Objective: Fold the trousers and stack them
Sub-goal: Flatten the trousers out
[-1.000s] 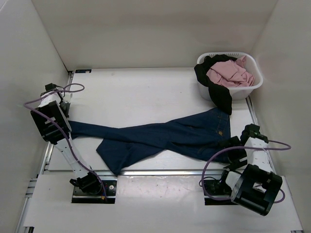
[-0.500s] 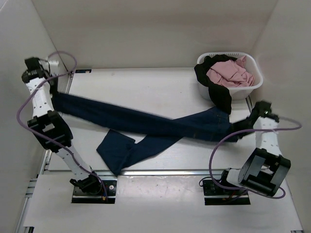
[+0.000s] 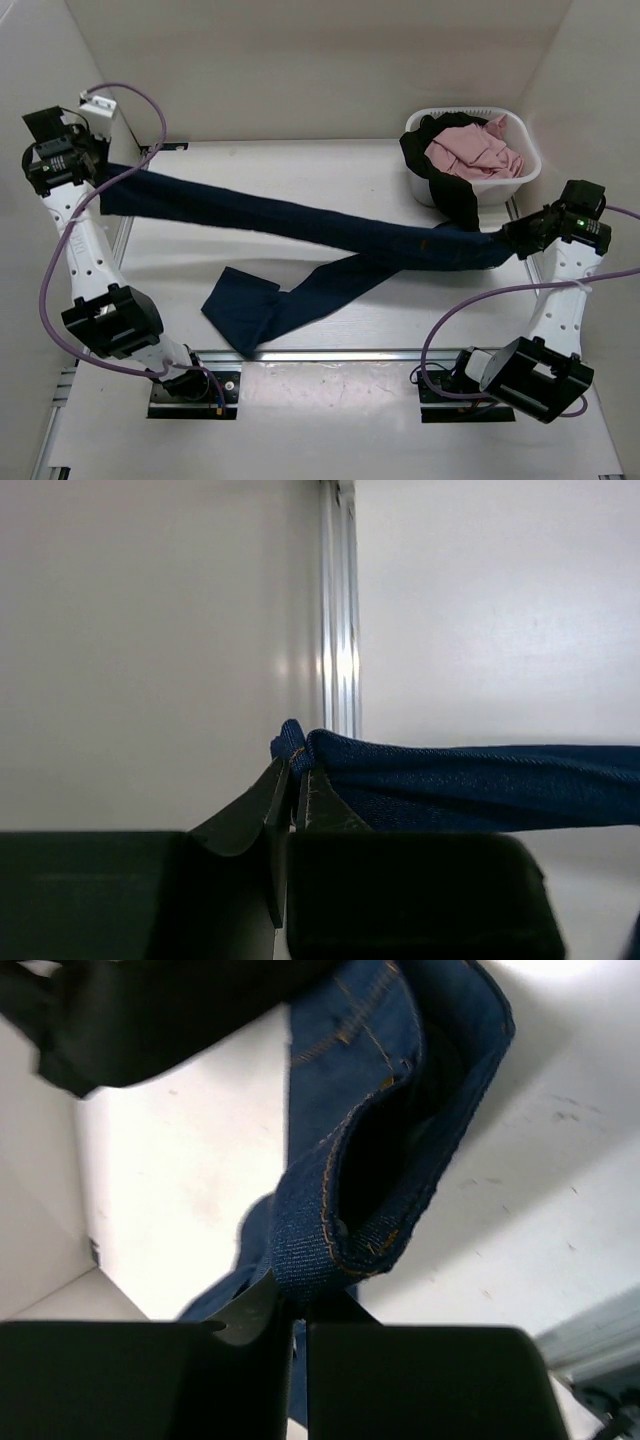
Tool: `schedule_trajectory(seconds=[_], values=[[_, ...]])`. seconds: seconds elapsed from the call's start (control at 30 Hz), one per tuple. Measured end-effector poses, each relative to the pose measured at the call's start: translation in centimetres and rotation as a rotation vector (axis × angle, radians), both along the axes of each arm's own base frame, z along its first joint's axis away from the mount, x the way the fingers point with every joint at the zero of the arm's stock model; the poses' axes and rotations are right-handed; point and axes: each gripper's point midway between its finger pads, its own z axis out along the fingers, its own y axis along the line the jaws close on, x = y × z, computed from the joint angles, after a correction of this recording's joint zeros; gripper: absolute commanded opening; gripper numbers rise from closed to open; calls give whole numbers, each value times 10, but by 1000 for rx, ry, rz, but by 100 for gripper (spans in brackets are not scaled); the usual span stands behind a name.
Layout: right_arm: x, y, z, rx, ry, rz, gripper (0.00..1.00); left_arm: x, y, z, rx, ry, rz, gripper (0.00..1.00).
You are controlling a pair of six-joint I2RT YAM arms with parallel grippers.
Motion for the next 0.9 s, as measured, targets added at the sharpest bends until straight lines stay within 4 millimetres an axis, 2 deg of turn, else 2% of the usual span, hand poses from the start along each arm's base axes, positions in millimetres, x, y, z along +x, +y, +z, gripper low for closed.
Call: schedule_trajectory(seconds=[0.13, 0.23, 0.3, 0.4, 0.47, 0.6, 0.67, 0.73, 0.77, 0.83, 0.9], values=[[-14, -5, -12, 4, 62, -32, 0, -21, -2, -50, -8, 142, -7, 14], [-22, -13, -17, -29, 74, -66, 0, -48, -4, -81, -1, 235, -5, 14], [-30, -15, -28, -35, 101, -84, 0, -67, -5, -96, 2, 283, 5, 14], [-42, -15, -53, -14, 161, -104, 0, -84, -9, -102, -6, 309, 7, 14], [-50, -13, -68, -1, 206, -109, 0, -88, -19, -100, -39, 309, -28, 14], [-61, -17, -81, -32, 258, -125, 0, -85, -60, -94, -126, 323, -213, 14], [-71, -23, -90, -71, 290, -149, 0, -87, -81, -101, -138, 342, -309, 14], [-87, -31, -101, -118, 333, -192, 1, -99, -93, -123, -138, 390, -357, 14], [-95, -34, -107, -145, 357, -214, 20, -109, -96, -136, -137, 421, -365, 14], [-114, -40, -122, -181, 420, -264, 63, -131, -94, -161, -136, 487, -356, 14], [-129, -43, -136, -201, 479, -280, 93, -146, -93, -169, -136, 523, -346, 14]])
